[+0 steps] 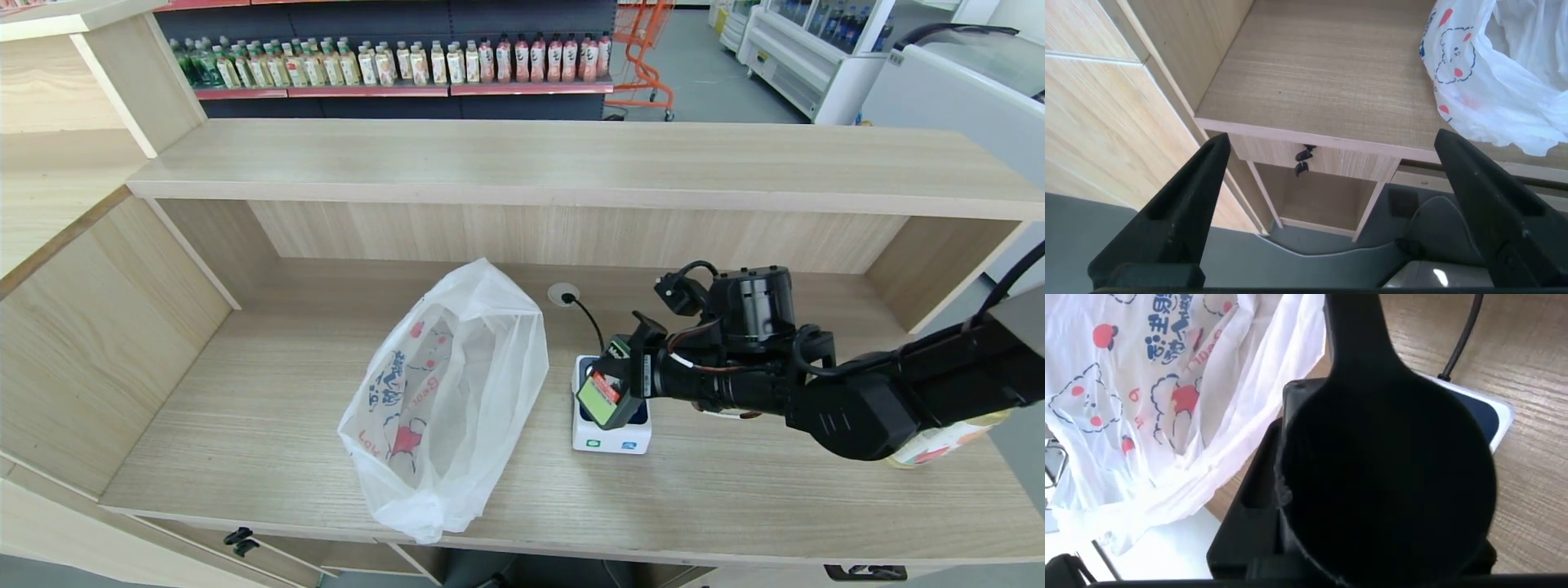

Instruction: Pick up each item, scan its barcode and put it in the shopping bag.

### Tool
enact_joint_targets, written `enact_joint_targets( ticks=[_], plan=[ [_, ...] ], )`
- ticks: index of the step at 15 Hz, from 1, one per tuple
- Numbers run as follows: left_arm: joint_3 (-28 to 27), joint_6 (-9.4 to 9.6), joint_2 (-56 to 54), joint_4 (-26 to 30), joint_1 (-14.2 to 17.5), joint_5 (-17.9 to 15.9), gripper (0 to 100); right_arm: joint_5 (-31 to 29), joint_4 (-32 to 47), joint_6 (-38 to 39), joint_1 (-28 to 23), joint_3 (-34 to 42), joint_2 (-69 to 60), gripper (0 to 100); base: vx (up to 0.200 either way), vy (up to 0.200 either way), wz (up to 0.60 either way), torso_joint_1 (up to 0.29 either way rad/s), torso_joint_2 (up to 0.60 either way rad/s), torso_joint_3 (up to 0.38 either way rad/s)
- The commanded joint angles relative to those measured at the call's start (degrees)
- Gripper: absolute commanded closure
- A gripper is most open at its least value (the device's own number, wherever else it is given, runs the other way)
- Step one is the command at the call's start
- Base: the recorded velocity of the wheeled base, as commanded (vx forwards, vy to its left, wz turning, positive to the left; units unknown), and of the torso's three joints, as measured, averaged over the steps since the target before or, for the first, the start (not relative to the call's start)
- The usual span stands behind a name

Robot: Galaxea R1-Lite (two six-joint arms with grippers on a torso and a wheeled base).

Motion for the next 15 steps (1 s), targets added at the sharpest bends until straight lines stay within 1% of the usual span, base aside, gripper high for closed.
enact_joint_targets(
  ticks=[1,2,3,4,5,6,7,9,10,13,15],
  plan=[
    [0.0,0.08,0.0,0.0,0.0,0.0,0,0.4,-0.1,2.9,0.4,-2.0,-5.3,100,0.000,0.000,0.00,0.000,0.00,0.000],
    [0.0,-0.01,0.0,0.0,0.0,0.0,0,0.3,0.2,4.9,0.7,-2.8,-9.5,100,0.000,0.000,0.00,0.000,0.00,0.000],
    [0.0,-0.01,0.0,0.0,0.0,0.0,0,0.2,0.6,3.8,0.8,-2.6,-12.7,100,0.000,0.000,0.00,0.000,0.00,0.000],
    [0.0,-0.01,0.0,0.0,0.0,0.0,0,-0.1,2.1,-1.2,0.2,-1.3,-16.1,100,0.000,0.000,0.00,0.000,0.00,0.000],
    [0.0,-0.01,0.0,0.0,0.0,0.1,0,-0.2,4.4,-14.9,-3.6,4.3,-22.0,100,0.000,0.000,0.00,0.000,0.00,0.000],
    [0.0,-0.01,0.0,0.0,0.0,0.0,0,0.0,4.3,-20.5,-5.5,7.7,-24.5,100,0.000,0.000,0.00,0.000,0.00,0.000],
    [0.0,-0.01,0.0,0.0,0.0,0.0,0,0.3,4.3,-25.7,-7.4,12.9,-28.7,100,0.000,0.000,0.00,0.000,0.00,0.000],
    [0.0,-0.01,0.0,0.0,0.0,0.0,0,0.3,4.3,-25.9,-7.4,17.5,-32.8,100,0.000,0.000,0.00,0.000,0.00,0.000],
    [0.0,-0.01,0.0,0.0,0.0,0.0,0,0.4,4.2,-25.8,-7.4,18.4,-33.5,100,0.000,0.000,0.00,0.000,0.00,0.000],
    [0.0,0.08,0.0,0.0,0.0,0.0,0,1.8,3.1,-22.2,-7.0,19.5,-32.2,100,0.000,0.000,0.00,0.000,0.00,0.000],
    [0.0,-0.01,0.0,0.0,0.0,0.0,0,2.0,2.7,-21.2,-6.7,19.5,-32.0,100,0.000,0.000,0.00,0.000,0.00,0.000]
  ],
)
